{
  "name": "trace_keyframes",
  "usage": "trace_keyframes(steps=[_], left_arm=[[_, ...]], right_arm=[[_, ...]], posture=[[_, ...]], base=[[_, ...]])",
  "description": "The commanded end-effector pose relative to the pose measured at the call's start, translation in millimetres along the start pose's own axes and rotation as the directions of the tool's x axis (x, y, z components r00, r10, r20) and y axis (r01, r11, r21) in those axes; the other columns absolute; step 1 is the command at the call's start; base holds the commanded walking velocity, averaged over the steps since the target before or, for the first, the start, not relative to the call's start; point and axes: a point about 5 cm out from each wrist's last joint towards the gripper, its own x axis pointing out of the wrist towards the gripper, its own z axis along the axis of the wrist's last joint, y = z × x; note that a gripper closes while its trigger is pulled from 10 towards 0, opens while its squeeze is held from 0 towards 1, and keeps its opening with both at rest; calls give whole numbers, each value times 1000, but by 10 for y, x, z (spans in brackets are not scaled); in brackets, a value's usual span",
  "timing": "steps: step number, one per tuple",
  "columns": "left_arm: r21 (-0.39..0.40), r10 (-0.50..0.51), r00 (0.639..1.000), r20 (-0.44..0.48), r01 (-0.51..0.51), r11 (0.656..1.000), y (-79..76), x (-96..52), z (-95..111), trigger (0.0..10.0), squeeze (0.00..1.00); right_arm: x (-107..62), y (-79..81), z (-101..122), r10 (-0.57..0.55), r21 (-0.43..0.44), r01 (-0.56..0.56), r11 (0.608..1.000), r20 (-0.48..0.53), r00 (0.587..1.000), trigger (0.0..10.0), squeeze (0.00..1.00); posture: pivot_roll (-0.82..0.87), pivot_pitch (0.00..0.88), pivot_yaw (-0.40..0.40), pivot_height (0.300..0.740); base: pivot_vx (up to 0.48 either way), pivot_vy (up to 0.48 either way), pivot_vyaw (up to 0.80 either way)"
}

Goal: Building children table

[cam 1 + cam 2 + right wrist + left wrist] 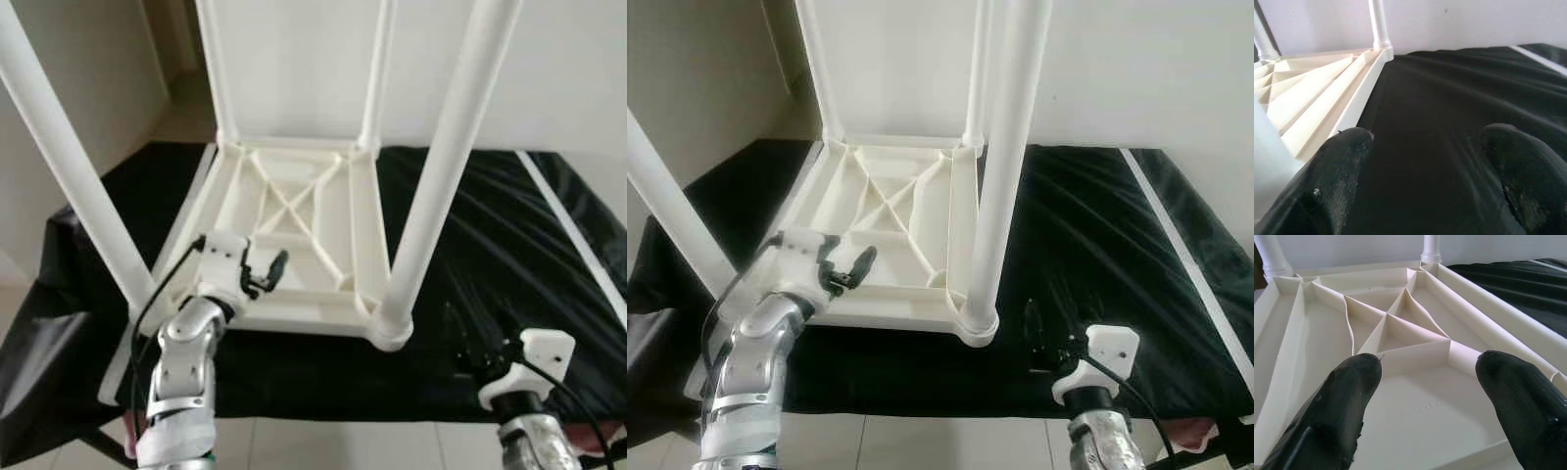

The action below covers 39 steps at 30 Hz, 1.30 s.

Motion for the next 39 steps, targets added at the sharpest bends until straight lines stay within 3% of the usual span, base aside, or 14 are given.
trace_keyframes(steps=[1,14,39], left_arm=[[-6,2,1000,-20,-3,1000,-21,-11,-52,10000,0],[-20,-9,1000,10,9,1000,-127,-75,-173,10000,0],[23,-9,1000,29,9,1000,-167,-99,-210,10000,0]], right_arm=[[9,-36,-24,-45,-14,45,999,2,999,10000,0],[43,-108,-89,-163,-53,163,985,4,987,10000,0],[159,-61,-127,-152,-82,152,985,6,988,10000,0]], posture=[[-42,0,19,740],[-48,0,16,740],[-39,0,0,740]], base=[[0,0,0],[0,0,0],[0,0,0]])
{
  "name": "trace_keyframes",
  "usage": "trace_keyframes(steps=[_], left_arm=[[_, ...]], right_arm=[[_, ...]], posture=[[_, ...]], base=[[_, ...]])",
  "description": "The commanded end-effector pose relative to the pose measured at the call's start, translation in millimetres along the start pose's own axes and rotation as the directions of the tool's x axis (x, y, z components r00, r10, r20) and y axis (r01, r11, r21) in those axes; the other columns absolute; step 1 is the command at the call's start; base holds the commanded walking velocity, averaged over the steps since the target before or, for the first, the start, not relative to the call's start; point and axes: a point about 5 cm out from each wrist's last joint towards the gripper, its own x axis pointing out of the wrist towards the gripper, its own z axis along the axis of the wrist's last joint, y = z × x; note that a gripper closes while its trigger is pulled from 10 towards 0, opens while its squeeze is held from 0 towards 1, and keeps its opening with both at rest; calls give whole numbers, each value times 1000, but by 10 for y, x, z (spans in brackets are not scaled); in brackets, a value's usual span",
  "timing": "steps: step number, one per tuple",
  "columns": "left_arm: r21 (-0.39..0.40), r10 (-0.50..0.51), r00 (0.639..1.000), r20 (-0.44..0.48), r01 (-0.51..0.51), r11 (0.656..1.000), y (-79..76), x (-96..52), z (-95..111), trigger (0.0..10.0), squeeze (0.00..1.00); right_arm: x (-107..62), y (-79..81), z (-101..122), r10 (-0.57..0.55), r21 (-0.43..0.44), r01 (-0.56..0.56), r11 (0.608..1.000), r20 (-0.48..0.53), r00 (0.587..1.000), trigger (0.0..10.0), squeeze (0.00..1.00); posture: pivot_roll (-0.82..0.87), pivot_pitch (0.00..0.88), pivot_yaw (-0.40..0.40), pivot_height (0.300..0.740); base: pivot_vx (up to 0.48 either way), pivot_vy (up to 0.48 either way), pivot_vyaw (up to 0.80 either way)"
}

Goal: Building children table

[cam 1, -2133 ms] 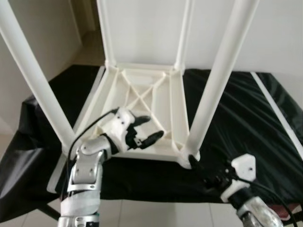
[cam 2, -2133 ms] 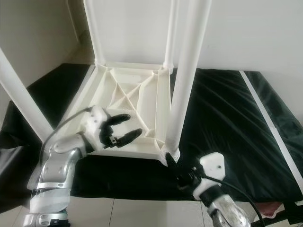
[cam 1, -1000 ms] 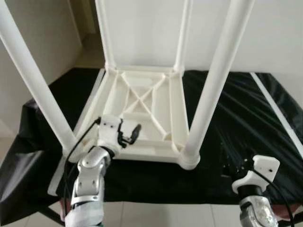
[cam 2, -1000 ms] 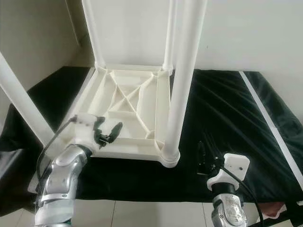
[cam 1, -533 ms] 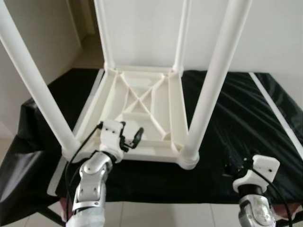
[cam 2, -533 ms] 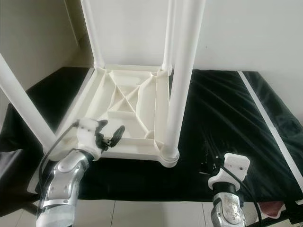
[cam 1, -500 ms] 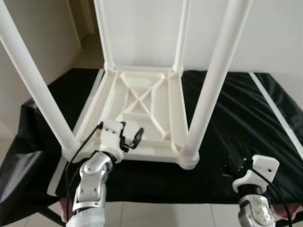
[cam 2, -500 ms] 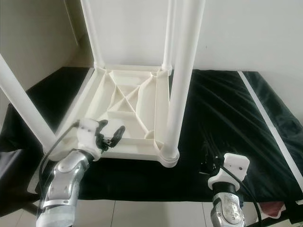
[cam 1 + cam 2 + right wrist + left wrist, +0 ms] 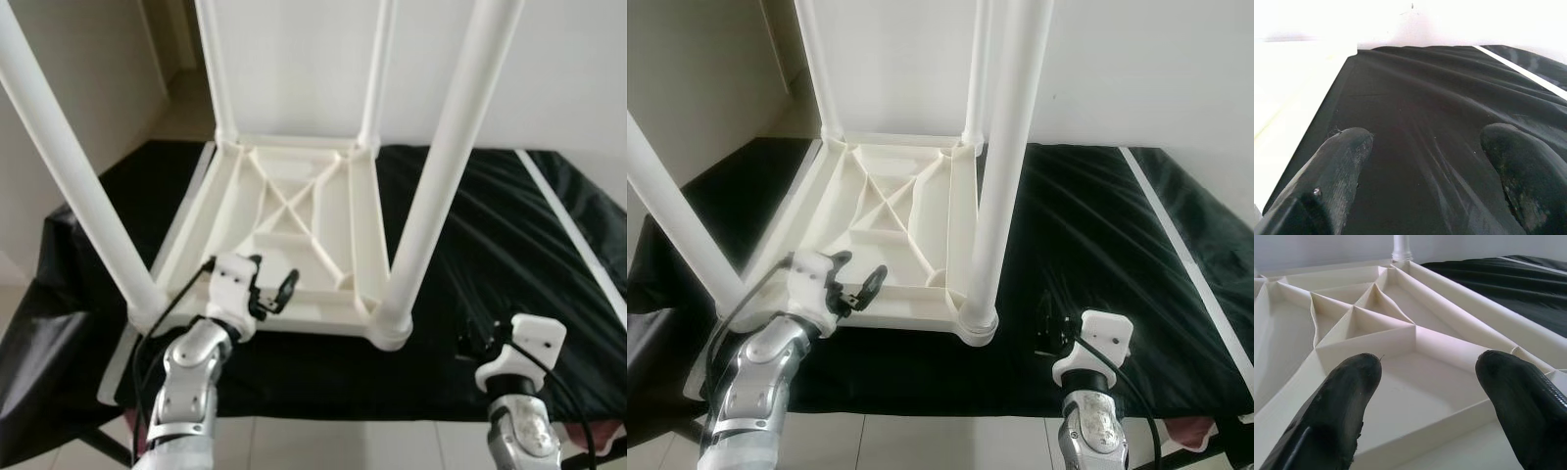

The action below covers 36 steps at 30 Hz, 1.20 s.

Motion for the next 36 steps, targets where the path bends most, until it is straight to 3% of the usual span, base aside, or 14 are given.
trace_keyframes(steps=[1,17,20,27,36], left_arm=[[12,84,996,-19,-84,996,22,-5,-47,10000,0],[14,94,995,-33,-93,996,46,-1,-85,10000,0],[-47,149,989,-4,-149,988,92,7,-53,10000,0],[-9,227,974,-10,-227,974,179,21,-26,10000,0],[-23,207,977,-49,-208,978,173,12,-82,10000,0]], right_arm=[[8,0,-7,-4,-5,4,1000,7,1000,10000,0],[34,6,-13,0,-7,0,1000,11,1000,10000,0],[35,12,-15,9,-6,-9,1000,12,1000,10000,0],[36,64,-2,73,19,-73,997,13,997,10000,0],[43,65,24,105,18,-105,994,18,994,10000,0]], posture=[[-39,0,0,740],[-38,0,1,740],[-37,0,1,740],[-37,0,6,740],[-35,0,13,740]], base=[[0,-247,0],[0,-375,0],[0,0,0],[0,0,0],[0,0,0]])
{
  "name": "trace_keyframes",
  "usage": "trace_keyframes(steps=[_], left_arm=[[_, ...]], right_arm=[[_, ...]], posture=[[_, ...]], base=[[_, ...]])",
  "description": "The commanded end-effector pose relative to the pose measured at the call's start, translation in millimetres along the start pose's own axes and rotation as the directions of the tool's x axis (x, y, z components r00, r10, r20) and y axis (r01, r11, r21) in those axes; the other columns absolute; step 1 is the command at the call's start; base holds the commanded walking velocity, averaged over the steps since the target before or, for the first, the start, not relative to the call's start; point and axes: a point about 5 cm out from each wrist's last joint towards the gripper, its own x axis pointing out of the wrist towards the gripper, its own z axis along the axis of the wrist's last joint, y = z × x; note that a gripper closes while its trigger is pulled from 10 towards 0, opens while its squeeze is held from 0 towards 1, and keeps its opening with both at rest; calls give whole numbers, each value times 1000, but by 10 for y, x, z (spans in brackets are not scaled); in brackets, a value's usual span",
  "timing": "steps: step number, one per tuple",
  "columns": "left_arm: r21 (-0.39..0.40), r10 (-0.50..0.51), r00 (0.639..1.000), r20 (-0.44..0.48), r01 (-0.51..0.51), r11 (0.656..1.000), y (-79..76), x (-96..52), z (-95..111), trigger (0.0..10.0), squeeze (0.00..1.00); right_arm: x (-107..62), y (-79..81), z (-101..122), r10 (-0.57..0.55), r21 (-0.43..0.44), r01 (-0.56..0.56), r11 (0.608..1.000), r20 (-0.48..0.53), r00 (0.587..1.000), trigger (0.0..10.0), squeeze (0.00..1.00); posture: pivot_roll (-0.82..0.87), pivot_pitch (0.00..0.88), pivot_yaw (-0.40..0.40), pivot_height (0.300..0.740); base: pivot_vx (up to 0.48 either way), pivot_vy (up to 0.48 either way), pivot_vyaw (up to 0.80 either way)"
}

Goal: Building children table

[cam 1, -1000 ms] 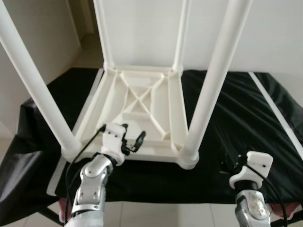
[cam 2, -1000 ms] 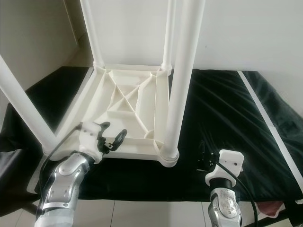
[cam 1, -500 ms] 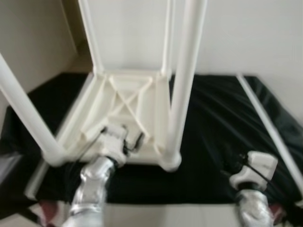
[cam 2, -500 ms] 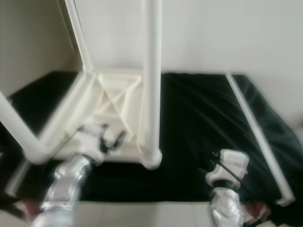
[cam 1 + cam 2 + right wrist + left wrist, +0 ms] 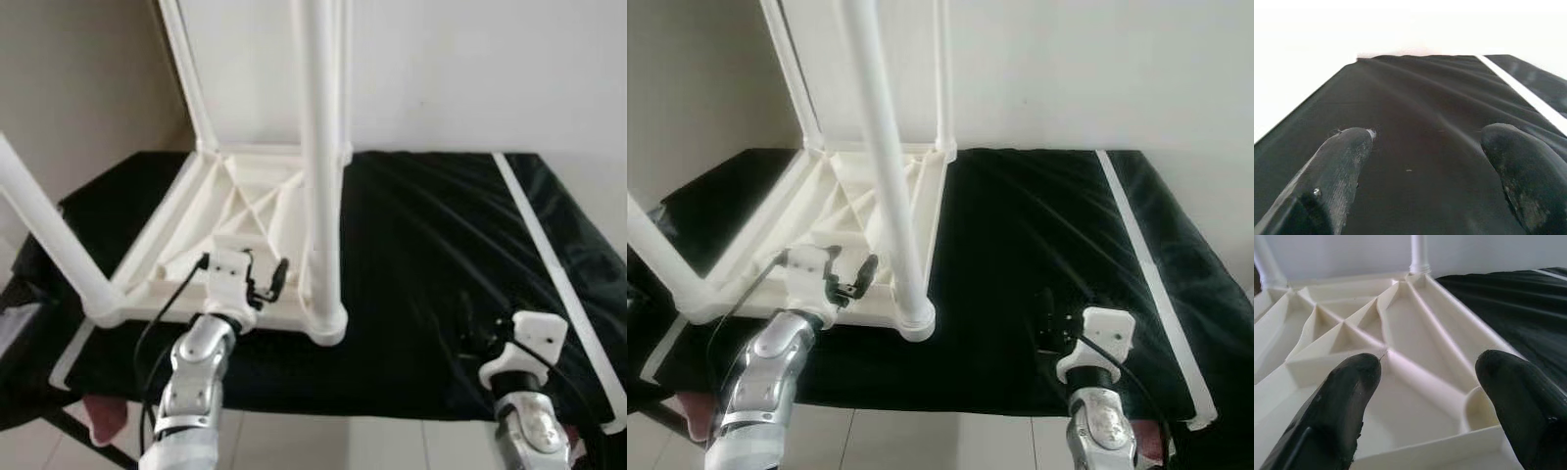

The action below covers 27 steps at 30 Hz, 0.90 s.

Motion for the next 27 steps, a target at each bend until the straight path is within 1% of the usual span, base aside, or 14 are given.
trace_keyframes(steps=[1,4,12,27], left_arm=[[3,39,998,-52,-39,999,15,-10,-83,10000,0],[-17,38,998,-59,-39,999,12,-10,-94,10000,0],[-25,44,997,-70,-46,999,57,-29,-112,10000,0],[-33,62,995,-80,-65,997,74,-50,-123,10000,0]], right_arm=[[8,-4,31,3,12,-4,1000,9,1000,10000,0],[7,-12,31,5,8,-6,1000,8,1000,10000,0],[3,-31,12,5,7,-5,1000,-1,1000,10000,0],[10,-37,20,17,4,-17,1000,-4,1000,10000,0]], posture=[[-34,0,12,740],[-32,0,12,740],[-25,0,7,740],[-20,0,-4,740]], base=[[0,0,0],[0,0,0],[0,0,0],[0,0,0]])
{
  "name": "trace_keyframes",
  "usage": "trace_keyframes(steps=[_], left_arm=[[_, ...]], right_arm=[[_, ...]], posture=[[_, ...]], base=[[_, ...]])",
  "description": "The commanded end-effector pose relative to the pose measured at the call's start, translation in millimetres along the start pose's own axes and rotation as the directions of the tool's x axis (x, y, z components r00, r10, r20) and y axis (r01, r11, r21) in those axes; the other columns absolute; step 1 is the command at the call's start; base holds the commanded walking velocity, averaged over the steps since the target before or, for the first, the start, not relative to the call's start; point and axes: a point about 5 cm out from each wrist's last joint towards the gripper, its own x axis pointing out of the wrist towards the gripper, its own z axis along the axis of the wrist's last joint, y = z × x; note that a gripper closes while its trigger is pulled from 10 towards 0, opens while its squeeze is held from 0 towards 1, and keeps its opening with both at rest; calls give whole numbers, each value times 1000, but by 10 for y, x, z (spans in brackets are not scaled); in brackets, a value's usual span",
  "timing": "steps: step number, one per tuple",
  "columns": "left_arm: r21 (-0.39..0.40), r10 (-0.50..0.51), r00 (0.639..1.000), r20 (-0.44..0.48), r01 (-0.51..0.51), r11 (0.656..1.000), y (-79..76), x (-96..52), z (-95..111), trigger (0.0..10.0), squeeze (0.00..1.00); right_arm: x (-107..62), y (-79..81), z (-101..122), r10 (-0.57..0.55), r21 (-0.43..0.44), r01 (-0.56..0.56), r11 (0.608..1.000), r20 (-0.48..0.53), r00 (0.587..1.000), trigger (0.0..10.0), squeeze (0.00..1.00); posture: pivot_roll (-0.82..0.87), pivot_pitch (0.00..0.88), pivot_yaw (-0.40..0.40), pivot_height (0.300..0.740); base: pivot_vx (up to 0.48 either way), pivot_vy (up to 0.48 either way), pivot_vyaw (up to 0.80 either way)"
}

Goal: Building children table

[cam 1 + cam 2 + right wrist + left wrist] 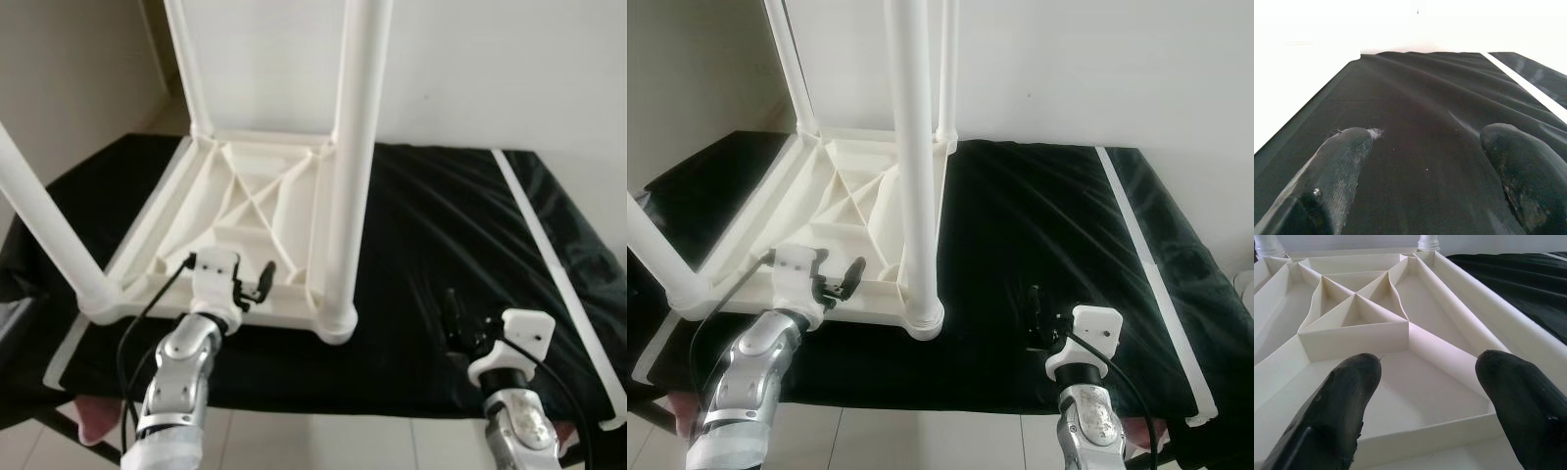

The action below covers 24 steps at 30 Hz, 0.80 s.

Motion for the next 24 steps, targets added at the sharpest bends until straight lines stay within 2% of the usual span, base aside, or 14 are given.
trace_keyframes(steps=[1,24], left_arm=[[-17,59,998,-32,-60,998,28,-25,-71,10000,0],[-25,56,998,-38,-57,998,29,-30,-70,10000,0]], right_arm=[[4,-18,2,2,-3,-2,1000,-7,1000,10000,0],[7,0,-8,4,2,-4,1000,-12,1000,10000,0]], posture=[[-20,0,-4,740],[-16,0,-4,740]], base=[[0,0,0],[0,0,0]])
